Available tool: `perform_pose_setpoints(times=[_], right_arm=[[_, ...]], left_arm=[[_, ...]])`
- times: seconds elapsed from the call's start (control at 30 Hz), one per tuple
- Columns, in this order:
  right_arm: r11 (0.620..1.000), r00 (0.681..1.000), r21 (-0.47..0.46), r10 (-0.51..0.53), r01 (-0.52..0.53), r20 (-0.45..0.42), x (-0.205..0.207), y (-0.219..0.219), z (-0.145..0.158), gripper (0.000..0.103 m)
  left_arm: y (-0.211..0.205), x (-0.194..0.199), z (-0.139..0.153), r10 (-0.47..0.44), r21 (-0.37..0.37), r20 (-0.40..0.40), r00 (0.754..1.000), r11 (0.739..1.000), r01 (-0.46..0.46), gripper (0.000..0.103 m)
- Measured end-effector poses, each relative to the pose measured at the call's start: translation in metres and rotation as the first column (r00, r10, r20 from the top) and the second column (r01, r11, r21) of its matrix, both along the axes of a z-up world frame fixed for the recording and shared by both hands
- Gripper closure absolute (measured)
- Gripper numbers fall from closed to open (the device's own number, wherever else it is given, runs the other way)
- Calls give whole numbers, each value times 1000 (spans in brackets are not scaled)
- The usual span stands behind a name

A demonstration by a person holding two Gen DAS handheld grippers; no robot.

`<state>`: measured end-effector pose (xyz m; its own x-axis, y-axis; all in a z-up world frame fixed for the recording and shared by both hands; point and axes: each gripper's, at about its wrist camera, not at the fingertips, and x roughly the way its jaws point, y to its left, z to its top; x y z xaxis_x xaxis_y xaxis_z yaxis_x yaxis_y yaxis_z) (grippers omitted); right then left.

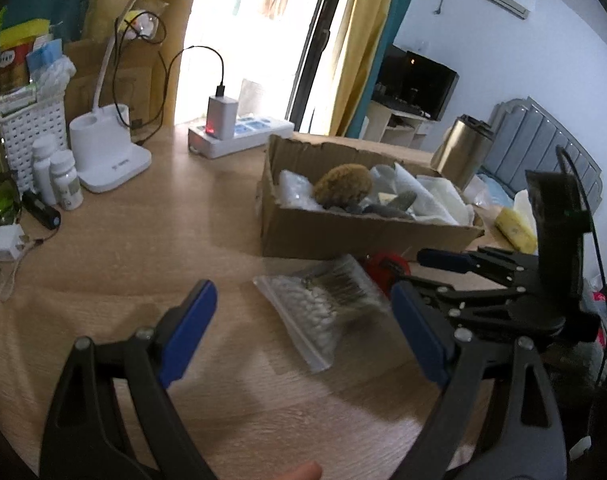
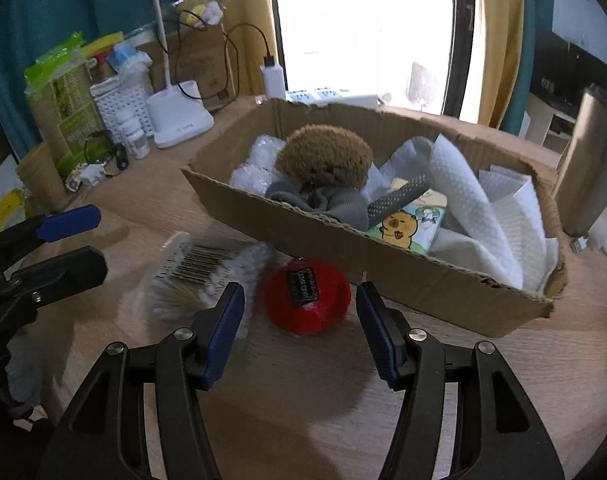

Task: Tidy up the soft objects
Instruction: 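Reach the right tool toward the red round plush while the left tool reaches toward the cotton swab bag, then grasp the red plush with the right tool while the left tool grasps the cotton swab bag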

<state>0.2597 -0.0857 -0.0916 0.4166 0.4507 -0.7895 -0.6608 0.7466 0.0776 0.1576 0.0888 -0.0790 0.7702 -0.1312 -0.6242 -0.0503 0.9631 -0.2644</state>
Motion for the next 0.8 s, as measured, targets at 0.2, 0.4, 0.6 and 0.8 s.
perform_pose_setpoints(times=[0.2, 0.4, 0.6, 0.8], right_arm=[[1000, 999, -5, 8, -8, -31, 7, 3, -10, 42], [1000, 999, 11, 13, -13, -52, 9, 3, -17, 42], [999, 997, 19, 33, -32, -64, 7, -3, -20, 54], [999, 998, 31, 22, -20, -65, 7, -22, -17, 55]], left_arm=[[-3, 6, -3, -9, 1, -17, 1000, 1000, 9, 13], [-10, 14, -9, -17, 11, -40, 999, 1000, 17, 13], [-20, 23, -13, -29, 30, -60, 998, 999, 31, 13], [-30, 37, -19, -34, 46, -84, 996, 998, 38, 13]])
